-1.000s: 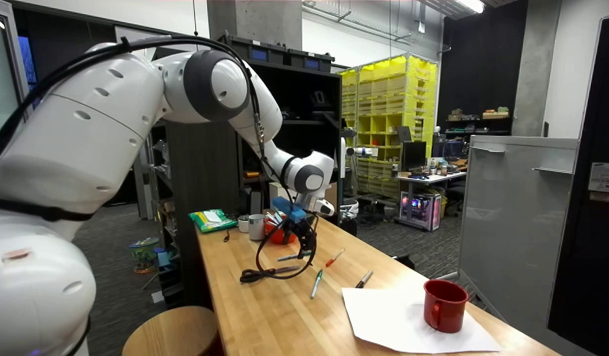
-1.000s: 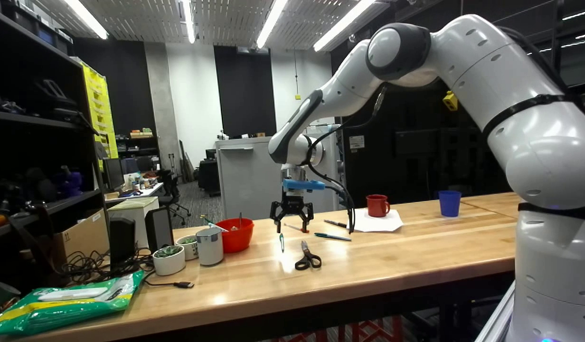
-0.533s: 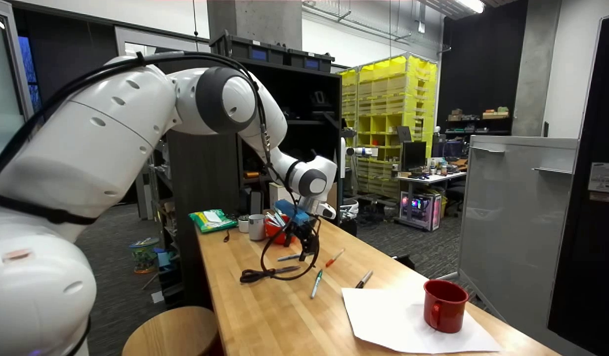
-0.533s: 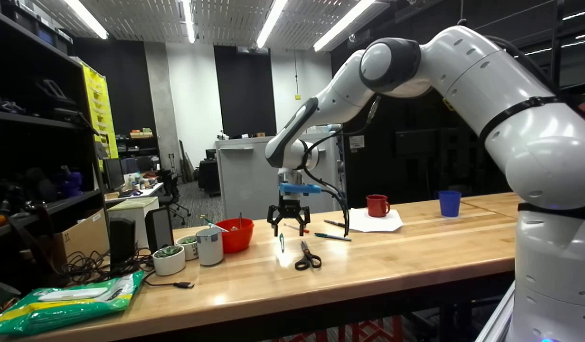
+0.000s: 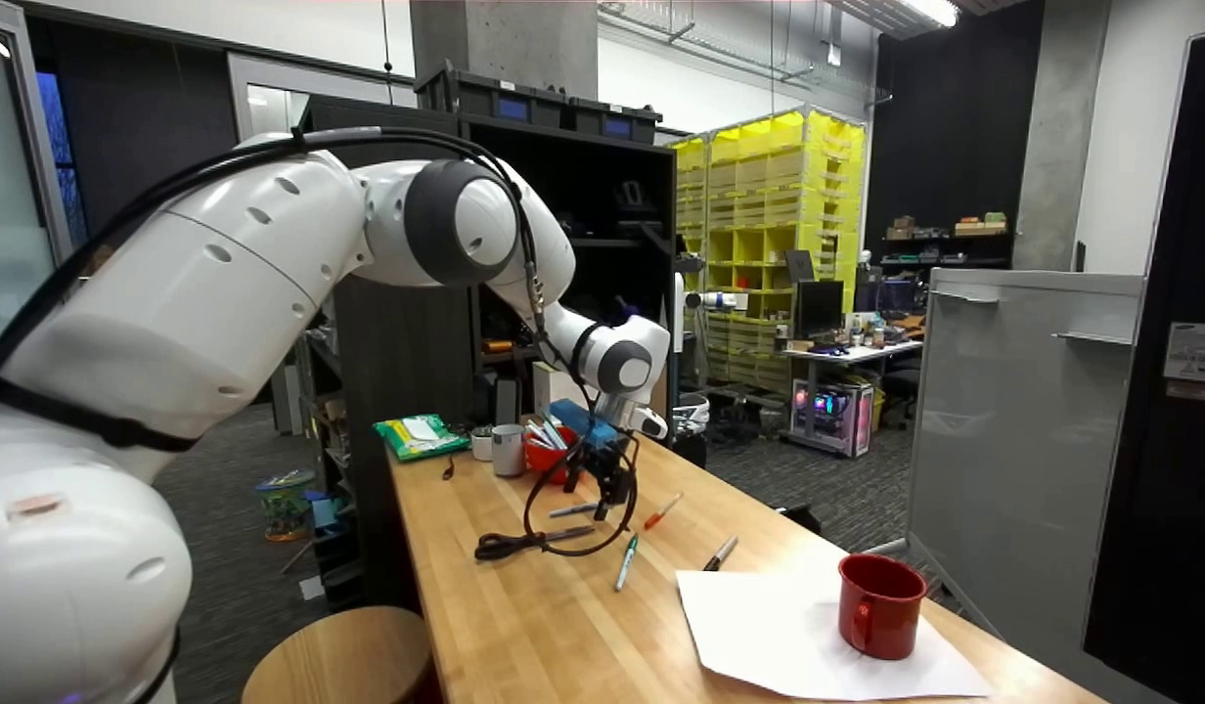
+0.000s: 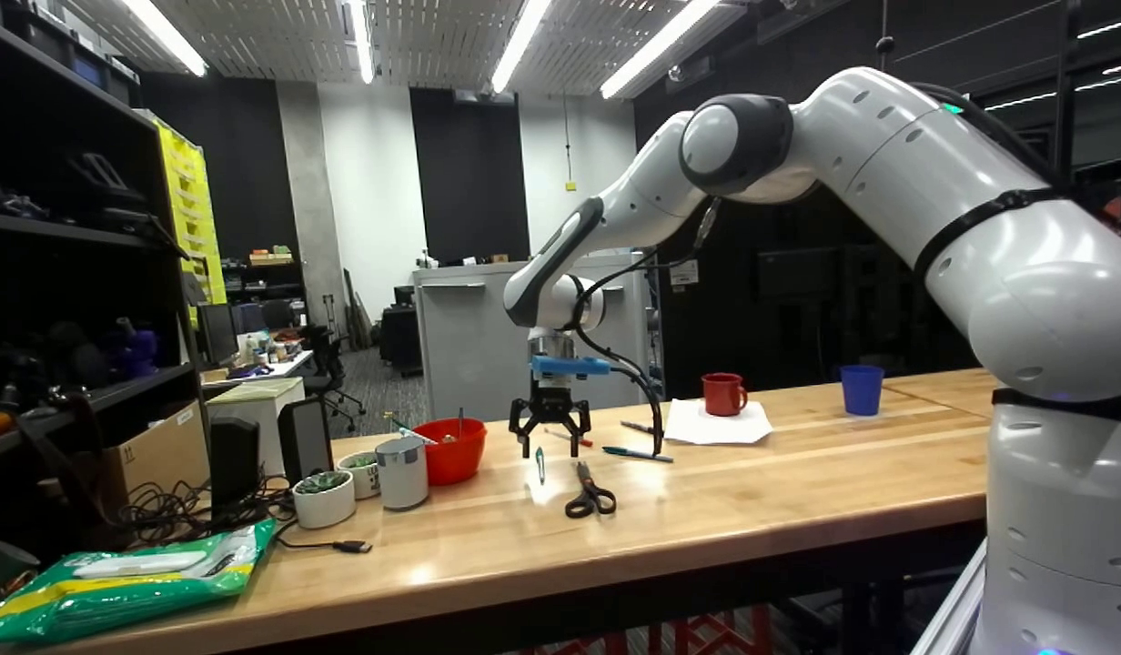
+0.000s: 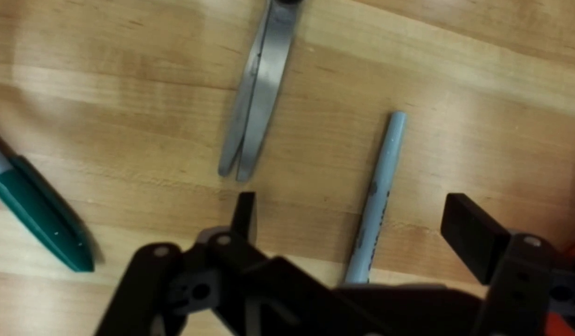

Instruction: Move the left green marker to the right, then turn it to the right

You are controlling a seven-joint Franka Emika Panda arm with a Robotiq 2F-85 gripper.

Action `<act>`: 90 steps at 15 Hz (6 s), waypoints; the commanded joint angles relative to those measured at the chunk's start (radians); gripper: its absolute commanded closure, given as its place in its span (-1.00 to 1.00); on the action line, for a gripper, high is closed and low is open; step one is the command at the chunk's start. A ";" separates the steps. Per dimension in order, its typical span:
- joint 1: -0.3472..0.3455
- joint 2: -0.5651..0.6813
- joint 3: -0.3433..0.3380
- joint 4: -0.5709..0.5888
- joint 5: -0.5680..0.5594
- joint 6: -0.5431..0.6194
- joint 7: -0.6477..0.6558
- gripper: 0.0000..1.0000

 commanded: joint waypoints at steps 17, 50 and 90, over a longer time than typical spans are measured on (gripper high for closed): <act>0.063 0.107 -0.047 0.198 -0.150 -0.184 0.082 -0.46; -0.021 -0.515 -0.098 -0.449 -0.047 0.219 0.140 0.94; -0.274 -0.804 -0.378 -1.016 0.044 0.458 -0.033 0.94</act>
